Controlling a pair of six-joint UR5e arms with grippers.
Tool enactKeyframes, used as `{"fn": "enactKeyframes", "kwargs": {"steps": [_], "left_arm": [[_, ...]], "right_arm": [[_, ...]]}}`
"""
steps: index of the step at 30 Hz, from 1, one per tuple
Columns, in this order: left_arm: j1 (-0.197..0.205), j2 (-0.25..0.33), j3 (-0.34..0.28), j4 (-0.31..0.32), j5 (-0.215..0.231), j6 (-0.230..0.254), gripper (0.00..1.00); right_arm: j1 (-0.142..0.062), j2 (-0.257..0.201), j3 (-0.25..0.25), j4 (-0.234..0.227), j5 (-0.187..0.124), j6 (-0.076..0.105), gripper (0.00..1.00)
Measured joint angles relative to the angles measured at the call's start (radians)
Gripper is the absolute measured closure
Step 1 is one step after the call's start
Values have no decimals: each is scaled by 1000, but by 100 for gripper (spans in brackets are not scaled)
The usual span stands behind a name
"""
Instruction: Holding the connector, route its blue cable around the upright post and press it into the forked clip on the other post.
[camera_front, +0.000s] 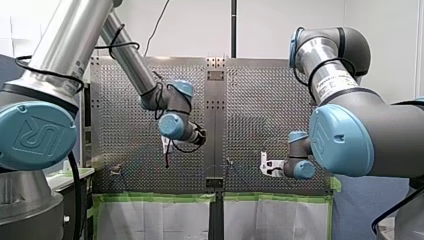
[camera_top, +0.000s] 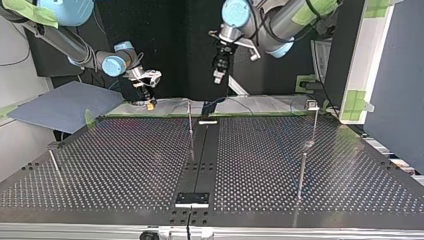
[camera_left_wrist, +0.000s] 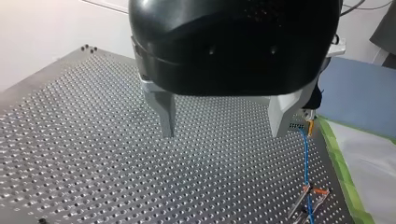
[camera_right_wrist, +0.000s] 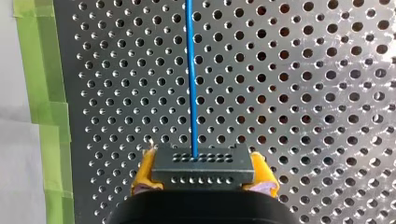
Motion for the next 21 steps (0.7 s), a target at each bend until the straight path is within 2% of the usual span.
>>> {"fn": "enactKeyframes", "kwargs": {"steps": [8,21], "left_arm": [[9,67,-67,49,9,-15,0],[40,182,-182,164,0,-115,0]], "right_arm": [[0,1,0,-1,-8,0,100],[4,3,0,-3,-10,0,100]]}}
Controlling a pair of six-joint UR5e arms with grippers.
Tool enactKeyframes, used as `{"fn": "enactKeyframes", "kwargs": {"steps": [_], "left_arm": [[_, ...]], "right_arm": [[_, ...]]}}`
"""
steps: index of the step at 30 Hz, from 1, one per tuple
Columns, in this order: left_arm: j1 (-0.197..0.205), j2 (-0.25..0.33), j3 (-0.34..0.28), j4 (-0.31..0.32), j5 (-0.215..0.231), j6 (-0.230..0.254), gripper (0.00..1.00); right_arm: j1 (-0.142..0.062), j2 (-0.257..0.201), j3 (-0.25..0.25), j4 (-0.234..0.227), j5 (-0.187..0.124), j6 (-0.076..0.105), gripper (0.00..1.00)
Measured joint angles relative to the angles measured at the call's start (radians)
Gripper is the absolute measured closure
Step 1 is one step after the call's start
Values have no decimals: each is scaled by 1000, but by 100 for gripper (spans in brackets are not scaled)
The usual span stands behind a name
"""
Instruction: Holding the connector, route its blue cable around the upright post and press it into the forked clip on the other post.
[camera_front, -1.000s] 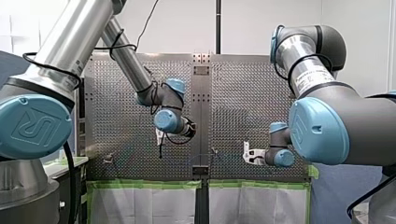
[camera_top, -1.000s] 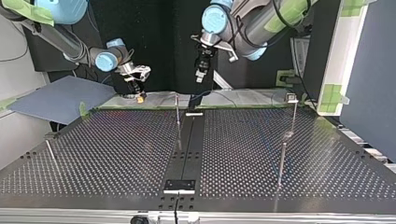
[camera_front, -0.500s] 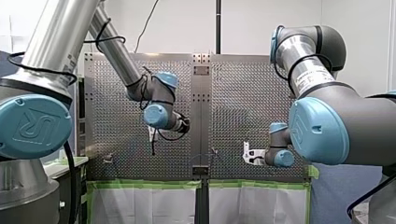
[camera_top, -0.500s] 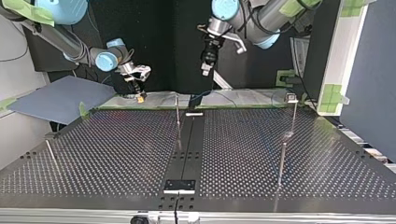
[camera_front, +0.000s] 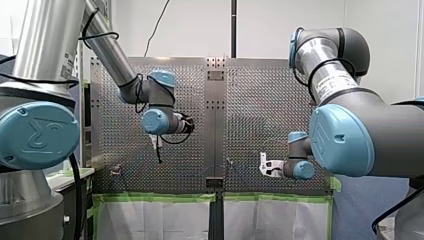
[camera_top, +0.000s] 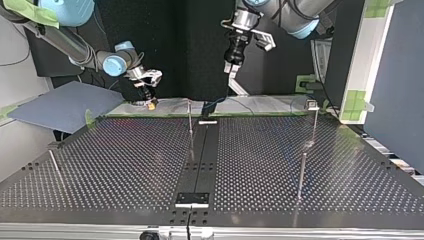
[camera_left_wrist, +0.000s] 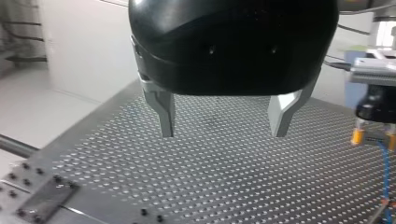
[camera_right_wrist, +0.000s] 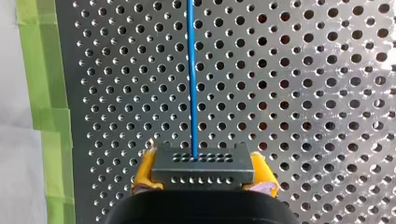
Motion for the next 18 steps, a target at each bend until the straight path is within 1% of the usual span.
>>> {"fn": "enactKeyframes", "kwargs": {"steps": [7,9,12,18], "left_arm": [[7,58,-58,58,0,-1,0],[8,67,-73,73,-1,1,0],[9,62,-97,97,-1,8,0],[10,25,-142,142,1,15,0]], "right_arm": [[2,0,0,1,-1,0,100],[2,0,0,1,-1,0,100],[2,0,0,1,-1,0,100],[2,1,0,1,-1,0,100]]}}
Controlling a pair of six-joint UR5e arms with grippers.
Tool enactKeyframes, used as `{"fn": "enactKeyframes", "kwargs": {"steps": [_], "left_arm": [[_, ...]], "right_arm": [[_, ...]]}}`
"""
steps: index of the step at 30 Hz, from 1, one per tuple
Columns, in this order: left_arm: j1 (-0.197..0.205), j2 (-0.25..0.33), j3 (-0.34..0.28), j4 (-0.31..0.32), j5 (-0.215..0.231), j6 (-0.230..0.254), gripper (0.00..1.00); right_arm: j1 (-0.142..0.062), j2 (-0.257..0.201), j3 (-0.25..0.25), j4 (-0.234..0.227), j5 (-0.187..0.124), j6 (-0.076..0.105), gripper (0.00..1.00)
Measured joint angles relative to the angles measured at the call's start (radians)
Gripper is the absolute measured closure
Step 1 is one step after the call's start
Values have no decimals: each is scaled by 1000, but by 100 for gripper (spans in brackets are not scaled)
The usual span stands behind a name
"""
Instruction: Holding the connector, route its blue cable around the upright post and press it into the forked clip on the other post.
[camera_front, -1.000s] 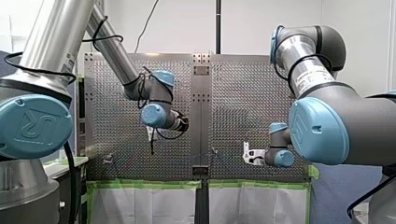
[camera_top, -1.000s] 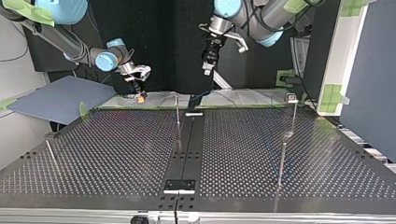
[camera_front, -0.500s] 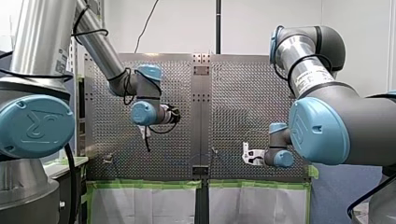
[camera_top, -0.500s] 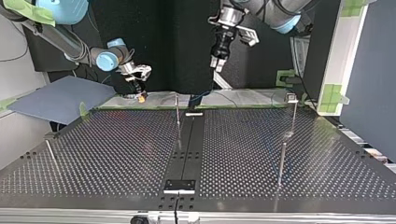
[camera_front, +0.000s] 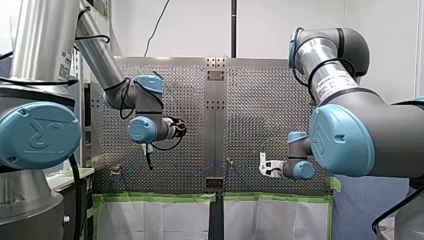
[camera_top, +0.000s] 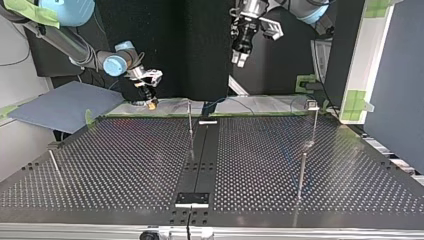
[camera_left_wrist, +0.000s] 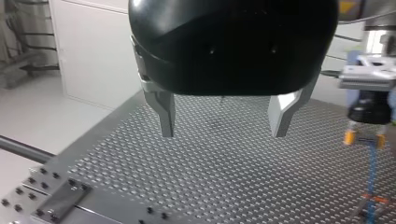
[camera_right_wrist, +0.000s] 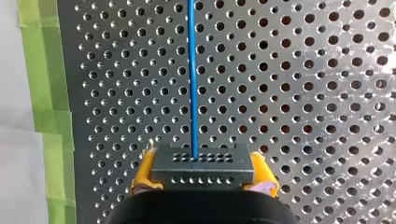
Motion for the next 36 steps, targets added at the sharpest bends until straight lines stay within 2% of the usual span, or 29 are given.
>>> {"fn": "enactKeyframes", "kwargs": {"steps": [5,13,19,22,30,36], "left_arm": [[0,-25,-32,44,1,1,0],[2,-29,-40,107,2,1,0],[2,-29,-40,132,0,1,0],[3,-29,-40,134,-1,1,0],[4,-29,-40,130,-1,1,0],[5,-29,-40,129,-1,1,0]], "right_arm": [[0,0,0,1,0,0,100],[0,0,0,3,0,0,100],[0,0,0,4,-1,0,100],[-3,0,-2,6,4,-7,100],[-21,-35,-4,45,51,-52,100],[-26,-83,-5,93,95,-59,100]]}}
